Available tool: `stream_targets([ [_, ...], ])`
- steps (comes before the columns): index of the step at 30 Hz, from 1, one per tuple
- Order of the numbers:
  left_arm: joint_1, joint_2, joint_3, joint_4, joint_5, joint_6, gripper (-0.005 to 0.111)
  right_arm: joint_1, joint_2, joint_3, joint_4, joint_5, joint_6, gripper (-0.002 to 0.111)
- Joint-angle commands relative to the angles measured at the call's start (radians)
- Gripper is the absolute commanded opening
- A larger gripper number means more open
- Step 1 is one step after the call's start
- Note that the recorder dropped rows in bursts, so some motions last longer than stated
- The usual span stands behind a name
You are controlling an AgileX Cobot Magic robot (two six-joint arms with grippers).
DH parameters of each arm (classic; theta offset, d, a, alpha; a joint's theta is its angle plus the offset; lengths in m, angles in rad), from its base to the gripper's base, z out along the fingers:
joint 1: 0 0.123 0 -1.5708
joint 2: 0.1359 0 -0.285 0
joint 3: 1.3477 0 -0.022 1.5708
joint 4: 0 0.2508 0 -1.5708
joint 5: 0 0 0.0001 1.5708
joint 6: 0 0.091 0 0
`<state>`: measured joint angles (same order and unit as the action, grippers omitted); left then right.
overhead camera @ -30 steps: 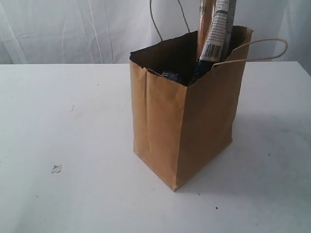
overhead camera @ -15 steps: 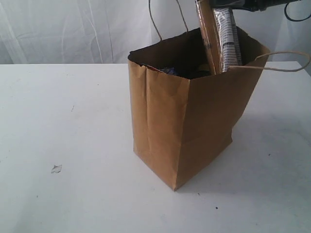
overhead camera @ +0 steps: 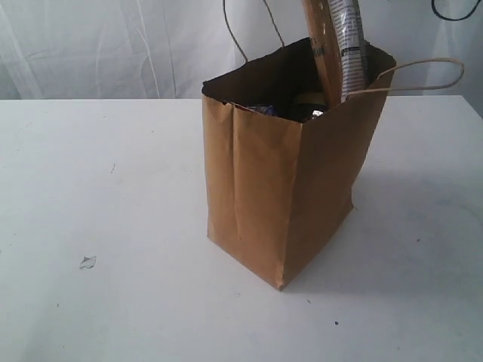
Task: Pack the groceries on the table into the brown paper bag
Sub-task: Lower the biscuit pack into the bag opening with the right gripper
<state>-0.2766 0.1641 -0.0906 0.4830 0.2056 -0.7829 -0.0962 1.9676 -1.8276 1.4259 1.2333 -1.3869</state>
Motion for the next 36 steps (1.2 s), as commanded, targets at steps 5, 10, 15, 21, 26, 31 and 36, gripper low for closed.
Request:
stream_targets([
  [5,-0.004,-0.004,0.007,0.004,-0.003,-0.003,0.000,0.009,-0.011,0.067,0.011,-0.012,-0.048,0.000],
  [10,-0.004,-0.004,0.007,0.004,-0.003,-0.003,0.000,0.047,-0.011,0.103,0.006,-0.012,-0.057,0.000],
  [15,-0.004,-0.004,0.007,0.004,-0.003,-0.003,0.000,0.058,-0.011,0.107,-0.008,-0.012,-0.039,0.000],
  [21,-0.004,-0.004,0.007,0.004,-0.003,-0.003,0.000,0.058,-0.011,0.107,-0.072,-0.012,-0.009,0.005],
  [26,-0.004,-0.004,0.007,0.004,-0.003,-0.003,0.000,0.065,-0.011,0.107,-0.124,-0.012,0.005,0.023],
  [31,-0.004,-0.004,0.007,0.004,-0.003,-0.003,0.000,0.067,-0.011,0.107,-0.124,-0.012,0.025,0.038],
  [36,-0.004,-0.004,0.007,0.004,-0.003,-0.003,0.000,0.069,-0.011,0.107,-0.159,-0.012,0.104,0.049],
])
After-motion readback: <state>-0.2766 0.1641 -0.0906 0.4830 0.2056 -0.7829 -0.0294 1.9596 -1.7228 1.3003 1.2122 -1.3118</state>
